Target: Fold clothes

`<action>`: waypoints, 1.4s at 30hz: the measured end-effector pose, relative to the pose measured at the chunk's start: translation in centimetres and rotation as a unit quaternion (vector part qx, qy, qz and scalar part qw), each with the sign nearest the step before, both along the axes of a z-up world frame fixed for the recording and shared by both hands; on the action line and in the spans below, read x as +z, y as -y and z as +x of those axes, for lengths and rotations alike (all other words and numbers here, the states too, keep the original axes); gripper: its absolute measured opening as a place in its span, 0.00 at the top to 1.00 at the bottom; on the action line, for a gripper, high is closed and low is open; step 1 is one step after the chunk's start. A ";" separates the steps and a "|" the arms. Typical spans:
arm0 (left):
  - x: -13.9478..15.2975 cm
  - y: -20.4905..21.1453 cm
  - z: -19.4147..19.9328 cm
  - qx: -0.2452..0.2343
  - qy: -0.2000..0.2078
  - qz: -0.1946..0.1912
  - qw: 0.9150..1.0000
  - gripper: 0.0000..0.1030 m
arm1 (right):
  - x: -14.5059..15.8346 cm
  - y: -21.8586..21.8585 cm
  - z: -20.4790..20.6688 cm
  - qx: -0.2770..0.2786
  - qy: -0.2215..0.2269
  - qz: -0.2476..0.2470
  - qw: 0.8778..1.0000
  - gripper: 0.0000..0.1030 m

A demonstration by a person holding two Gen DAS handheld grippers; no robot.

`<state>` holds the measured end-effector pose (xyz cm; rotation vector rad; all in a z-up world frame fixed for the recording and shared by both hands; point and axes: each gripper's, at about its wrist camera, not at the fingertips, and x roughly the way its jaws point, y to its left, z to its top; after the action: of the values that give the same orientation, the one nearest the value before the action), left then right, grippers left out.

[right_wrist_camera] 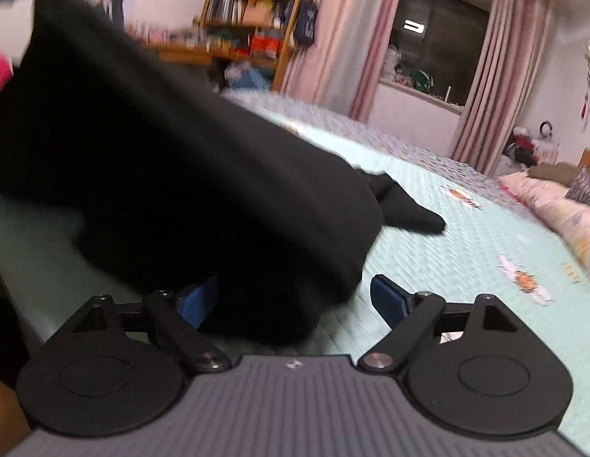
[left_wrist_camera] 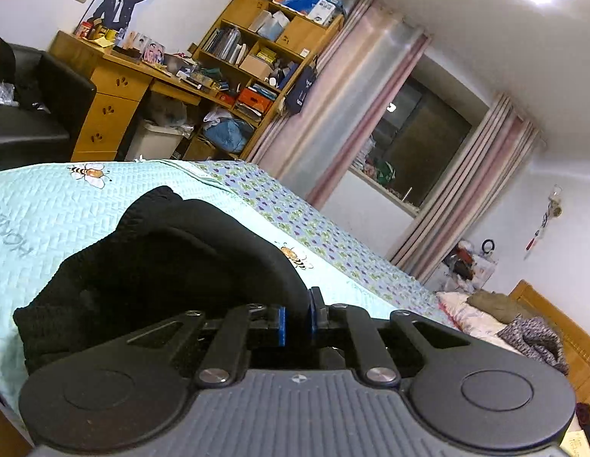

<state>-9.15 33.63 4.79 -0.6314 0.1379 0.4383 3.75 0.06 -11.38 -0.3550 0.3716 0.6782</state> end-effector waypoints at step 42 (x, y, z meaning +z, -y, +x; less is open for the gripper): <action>-9.0 4.1 1.0 -0.240 -0.160 -0.050 0.956 0.79 | 2.3 19.1 1.7 -0.181 -0.063 -0.091 0.977 0.23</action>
<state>-8.14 29.51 -4.23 -0.5981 0.6123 0.0586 5.44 -19.00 -9.07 -0.4070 0.6046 0.3104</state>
